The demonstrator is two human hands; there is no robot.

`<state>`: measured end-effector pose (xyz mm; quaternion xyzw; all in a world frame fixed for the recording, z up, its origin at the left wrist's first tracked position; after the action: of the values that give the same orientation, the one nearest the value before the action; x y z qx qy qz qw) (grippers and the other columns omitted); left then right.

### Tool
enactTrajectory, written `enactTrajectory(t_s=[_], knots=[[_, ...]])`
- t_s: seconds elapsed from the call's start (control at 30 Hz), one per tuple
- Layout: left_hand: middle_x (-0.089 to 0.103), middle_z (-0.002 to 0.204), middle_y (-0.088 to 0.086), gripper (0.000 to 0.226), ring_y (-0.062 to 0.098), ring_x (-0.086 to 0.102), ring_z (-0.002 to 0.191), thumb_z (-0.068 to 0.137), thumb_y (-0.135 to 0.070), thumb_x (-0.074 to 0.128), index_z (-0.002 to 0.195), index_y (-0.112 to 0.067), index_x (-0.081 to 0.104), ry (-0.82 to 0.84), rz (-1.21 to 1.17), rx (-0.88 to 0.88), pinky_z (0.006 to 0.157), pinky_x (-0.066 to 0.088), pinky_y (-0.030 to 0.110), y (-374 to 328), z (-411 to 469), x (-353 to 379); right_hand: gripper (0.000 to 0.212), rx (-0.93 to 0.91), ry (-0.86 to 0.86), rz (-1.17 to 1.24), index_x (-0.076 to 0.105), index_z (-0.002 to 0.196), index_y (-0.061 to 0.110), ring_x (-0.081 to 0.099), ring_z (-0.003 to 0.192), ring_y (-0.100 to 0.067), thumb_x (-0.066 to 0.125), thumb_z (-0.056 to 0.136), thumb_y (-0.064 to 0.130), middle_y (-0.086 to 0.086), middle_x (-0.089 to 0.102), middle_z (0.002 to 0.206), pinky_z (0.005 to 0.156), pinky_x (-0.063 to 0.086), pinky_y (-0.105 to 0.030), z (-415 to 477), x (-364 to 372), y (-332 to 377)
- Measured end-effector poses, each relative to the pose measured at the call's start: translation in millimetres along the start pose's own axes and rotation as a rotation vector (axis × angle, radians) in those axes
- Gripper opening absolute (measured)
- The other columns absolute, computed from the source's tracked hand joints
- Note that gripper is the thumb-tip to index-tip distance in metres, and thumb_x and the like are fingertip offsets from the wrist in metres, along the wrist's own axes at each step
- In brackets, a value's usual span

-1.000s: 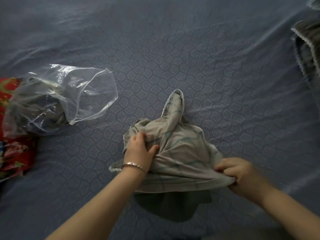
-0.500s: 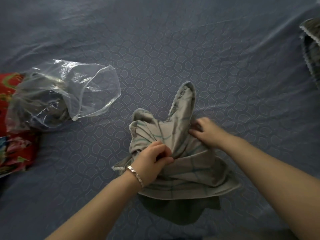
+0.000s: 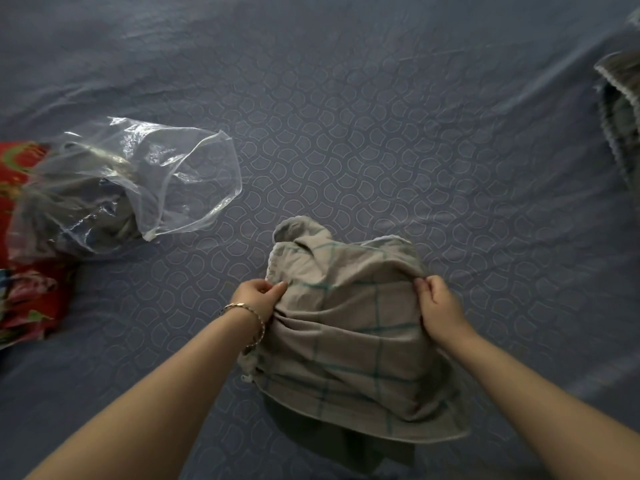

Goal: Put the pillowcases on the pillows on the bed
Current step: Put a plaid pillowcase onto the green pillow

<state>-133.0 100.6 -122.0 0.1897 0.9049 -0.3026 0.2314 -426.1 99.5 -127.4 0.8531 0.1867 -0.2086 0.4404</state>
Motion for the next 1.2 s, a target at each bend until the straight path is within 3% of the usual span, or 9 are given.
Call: enactTrajectory(t_s=[0.13, 0.3, 0.4, 0.47, 0.63, 0.87, 1.07, 1.13, 1.2], knots=[[0.049, 0.036, -0.006, 0.03, 0.013, 0.046, 0.039, 0.088, -0.018, 0.061, 0.059, -0.01, 0.057, 0.02, -0.142, 0.006, 0.044, 0.039, 0.019, 14, -16, -11, 0.028, 0.078, -0.016, -0.264, 0.039, 0.074, 0.014, 0.056, 0.09, -0.037, 0.042, 0.098, 0.027, -0.018, 0.056, 0.084, 0.068, 0.034, -0.035, 5, -14, -14], [0.067, 0.065, 0.004, 0.011, 0.011, 0.055, 0.045, 0.083, -0.015, 0.057, 0.078, -0.009, 0.065, 0.552, 0.797, -0.301, 0.047, 0.043, 0.018, 40, -32, -32, 0.044, 0.217, 0.16, -0.206, 0.056, 0.108, 0.004, 0.056, 0.111, -0.035, 0.058, 0.087, 0.043, -0.018, 0.062, 0.113, 0.082, 0.042, -0.035, -9, 10, -11], [0.065, 0.094, 0.01, 0.016, 0.022, 0.061, 0.077, 0.084, -0.014, 0.056, 0.097, -0.01, 0.065, 0.167, 1.014, 0.138, 0.066, 0.048, 0.027, -33, -1, -38, 0.038, 0.179, 0.338, -0.178, 0.061, 0.115, 0.011, 0.057, 0.113, -0.026, 0.058, 0.089, 0.038, -0.012, 0.064, 0.118, 0.075, 0.037, -0.023, -35, 23, -10], [0.064, 0.105, 0.009, 0.02, 0.027, 0.06, 0.095, 0.084, -0.02, 0.06, 0.102, -0.013, 0.063, -0.013, 0.794, 0.467, 0.08, 0.048, 0.031, -91, -4, -20, 0.034, 0.138, 0.358, -0.175, 0.06, 0.115, 0.013, 0.057, 0.112, -0.022, 0.06, 0.088, 0.033, -0.007, 0.064, 0.118, 0.074, 0.036, -0.02, -48, 23, -10], [0.068, 0.106, 0.002, 0.04, 0.022, 0.062, 0.097, 0.077, -0.048, 0.062, 0.102, -0.018, 0.07, 0.522, 1.106, 0.336, 0.09, 0.05, 0.033, -65, -17, 65, 0.036, 0.091, 0.376, -0.17, 0.059, 0.115, 0.017, 0.058, 0.109, -0.016, 0.066, 0.083, 0.033, 0.0, 0.064, 0.112, 0.076, 0.04, -0.02, -63, 26, -18], [0.061, 0.092, -0.001, 0.026, 0.017, 0.056, 0.088, 0.082, -0.039, 0.06, 0.098, -0.021, 0.068, 0.513, 0.828, 0.268, 0.08, 0.042, 0.022, -48, -21, 59, 0.031, 0.066, 0.224, -0.07, 0.062, 0.108, 0.013, 0.06, 0.104, -0.021, 0.068, 0.082, 0.031, -0.005, 0.067, 0.108, 0.08, 0.044, -0.027, -55, 34, -20], [0.055, 0.087, -0.004, 0.026, 0.015, 0.052, 0.081, 0.079, -0.031, 0.065, 0.102, -0.018, 0.064, 0.412, 0.798, 0.407, 0.072, 0.04, 0.022, -42, -30, 55, 0.059, 0.454, 0.274, -0.054, 0.065, 0.105, 0.002, 0.056, 0.108, -0.03, 0.037, 0.094, 0.052, -0.026, 0.061, 0.111, 0.087, 0.042, -0.032, -61, 30, -47], [0.057, 0.083, -0.006, 0.02, 0.014, 0.056, 0.079, 0.078, -0.021, 0.064, 0.098, -0.02, 0.062, 0.294, 0.627, 0.486, 0.07, 0.04, 0.019, -41, -38, 43, 0.063, 0.424, 0.322, -0.044, 0.066, 0.108, 0.005, 0.06, 0.101, -0.027, 0.031, 0.093, 0.056, -0.022, 0.064, 0.109, 0.078, 0.041, -0.026, -65, 32, -46], [0.058, 0.068, -0.009, 0.023, 0.006, 0.053, 0.063, 0.076, -0.007, 0.063, 0.084, -0.025, 0.053, 0.182, 0.325, 0.513, 0.063, 0.04, 0.019, -37, -47, 23, 0.055, 0.345, 0.309, 0.106, 0.065, 0.076, 0.007, 0.058, 0.069, -0.014, 0.04, 0.092, 0.053, -0.01, 0.065, 0.076, 0.056, 0.04, -0.017, -63, 30, -30]])
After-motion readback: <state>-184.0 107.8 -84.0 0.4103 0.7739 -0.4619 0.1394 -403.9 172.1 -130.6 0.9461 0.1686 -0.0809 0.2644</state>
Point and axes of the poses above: each hand's wrist, its own z-axis towards the middle knuckle, its own x-axis out of the palm, y = z × x, the point moved 6 cm from there along z, towards the middle knuckle
